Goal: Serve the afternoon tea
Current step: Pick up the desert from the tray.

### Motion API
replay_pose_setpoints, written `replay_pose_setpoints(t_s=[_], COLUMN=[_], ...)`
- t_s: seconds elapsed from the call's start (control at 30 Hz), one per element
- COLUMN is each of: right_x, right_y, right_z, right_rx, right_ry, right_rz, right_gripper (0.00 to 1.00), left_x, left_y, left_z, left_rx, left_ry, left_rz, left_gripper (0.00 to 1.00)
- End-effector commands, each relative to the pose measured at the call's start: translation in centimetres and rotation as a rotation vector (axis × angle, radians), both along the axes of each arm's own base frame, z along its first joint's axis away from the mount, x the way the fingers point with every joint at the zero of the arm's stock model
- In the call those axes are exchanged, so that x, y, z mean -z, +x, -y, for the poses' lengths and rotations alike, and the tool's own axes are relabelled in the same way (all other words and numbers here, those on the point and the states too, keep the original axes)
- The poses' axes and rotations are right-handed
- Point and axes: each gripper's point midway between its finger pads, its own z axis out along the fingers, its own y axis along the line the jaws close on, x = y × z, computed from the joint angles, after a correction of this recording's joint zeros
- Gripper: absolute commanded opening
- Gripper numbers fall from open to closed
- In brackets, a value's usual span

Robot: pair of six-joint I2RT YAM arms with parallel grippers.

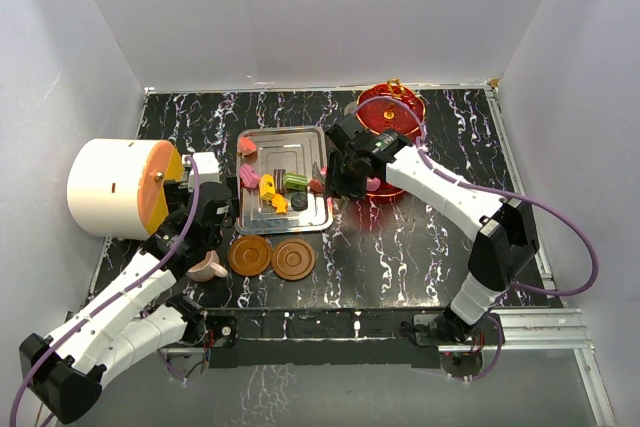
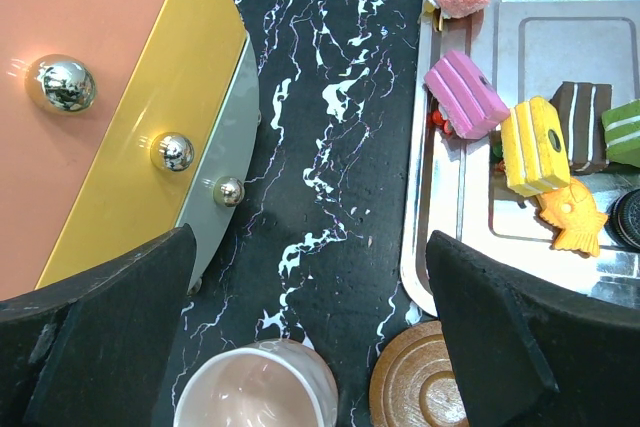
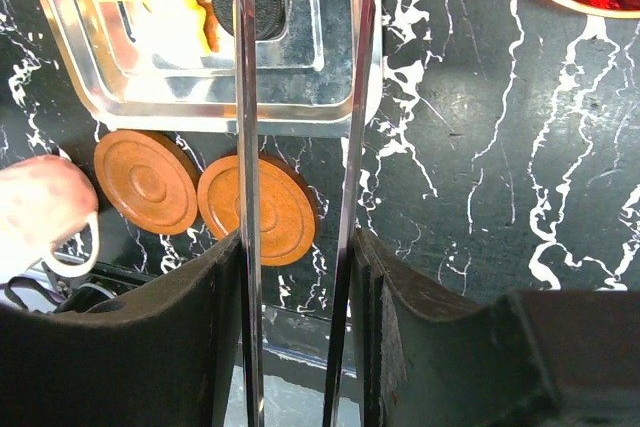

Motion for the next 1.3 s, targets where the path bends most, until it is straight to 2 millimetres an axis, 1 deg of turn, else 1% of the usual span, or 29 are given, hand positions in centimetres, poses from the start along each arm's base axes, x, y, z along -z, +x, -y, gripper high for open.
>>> replay_pose_setpoints(t_s=[0.0, 0.3, 0.57, 0.73, 0.8, 1.03, 1.13, 1.27], right_x=[-0.5, 0.7, -0.4, 0.6, 0.7, -0.3, -0.8, -2.5], right_y=[1.2, 1.0, 1.3, 0.7, 0.6, 0.9, 1.2, 1.8], right_z=[-1.3, -1.1, -0.8, -1.2, -1.3, -2.0, -1.8, -1.4], right_rx=[0.012, 0.012, 0.019, 0.001, -0.002, -0.017, -0.013, -0.004], right_ry=[0.058, 0.037, 0.034, 0.048, 0.051, 0.087, 0.070, 0.045], right_rz=[0.035, 0.004, 0.035, -0.005, -0.014, 0.002, 0.017, 0.069], right_gripper=[0.40, 0.40, 0.40, 0.38, 0.36, 0.32, 0.30, 0.28], left_x=[-0.5, -0.5, -0.4, -0.4, -0.4, -0.4, -0.4, -0.3], left_y=[0.0, 0.0, 0.0, 0.0, 0.0, 0.0, 0.0, 0.0], left_z=[-0.3, -0.3, -0.3, -0.2, -0.3, -0.3, -0.3, -0.2], left_rx=[-0.006, -0.007, -0.007, -0.005, -0.007, -0.007, -0.006, -0.004], left_ry=[0.000, 0.003, 0.003, 0.004, 0.003, 0.006, 0.006, 0.006], left_rz=[0.019, 0.018, 0.016, 0.014, 0.015, 0.014, 0.013, 0.011], left_gripper=[0.99, 0.99, 0.99, 0.99, 0.99, 0.99, 0.99, 0.99])
